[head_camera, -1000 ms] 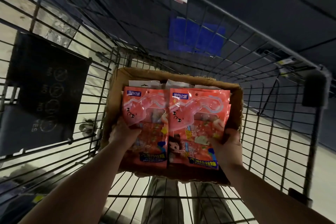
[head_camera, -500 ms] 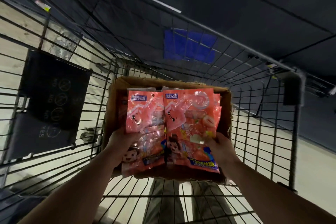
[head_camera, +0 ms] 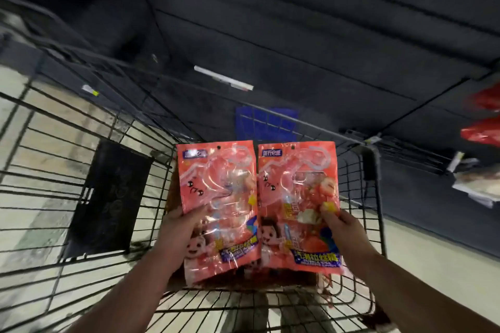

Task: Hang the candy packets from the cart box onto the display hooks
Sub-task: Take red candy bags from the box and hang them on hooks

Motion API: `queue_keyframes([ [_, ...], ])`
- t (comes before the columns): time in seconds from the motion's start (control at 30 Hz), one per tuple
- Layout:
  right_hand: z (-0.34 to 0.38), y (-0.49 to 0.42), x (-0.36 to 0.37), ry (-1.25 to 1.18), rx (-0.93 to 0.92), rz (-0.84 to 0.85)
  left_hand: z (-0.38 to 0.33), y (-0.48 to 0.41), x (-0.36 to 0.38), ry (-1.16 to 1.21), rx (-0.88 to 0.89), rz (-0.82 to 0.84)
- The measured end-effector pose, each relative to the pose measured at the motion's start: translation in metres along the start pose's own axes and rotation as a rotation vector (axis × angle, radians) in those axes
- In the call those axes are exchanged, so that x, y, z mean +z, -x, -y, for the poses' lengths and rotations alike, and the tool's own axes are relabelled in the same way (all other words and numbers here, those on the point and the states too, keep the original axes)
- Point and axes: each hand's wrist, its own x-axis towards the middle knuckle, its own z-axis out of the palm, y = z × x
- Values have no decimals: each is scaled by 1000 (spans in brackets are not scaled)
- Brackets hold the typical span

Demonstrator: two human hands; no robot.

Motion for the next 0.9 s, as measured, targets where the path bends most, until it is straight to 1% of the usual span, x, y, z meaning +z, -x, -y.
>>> queue_keyframes([
  [0.1,13,20,-12,-42,-36,-28,-20,19,13,1,83,-12],
  [0.2,23,42,-32,-89,-64,-87,-39,41,30,19,164,10],
  [0.37,29,77,-86,-160,-126,-155,-55,75,61,27,232,126],
  [0.47,21,101,-124,-218,-174,-214,-61,95,88,-42,286,187],
  [0.67,-24,146,-210,-317,-229,-353,-53,155,165,-137,390,311],
  [0.77,-57,171,-264,-374,-268,-420,-34,200,210,-168,439,388],
  [0.9,-102,211,-335,-429,-317,-467,-3,268,268,-199,486,482],
])
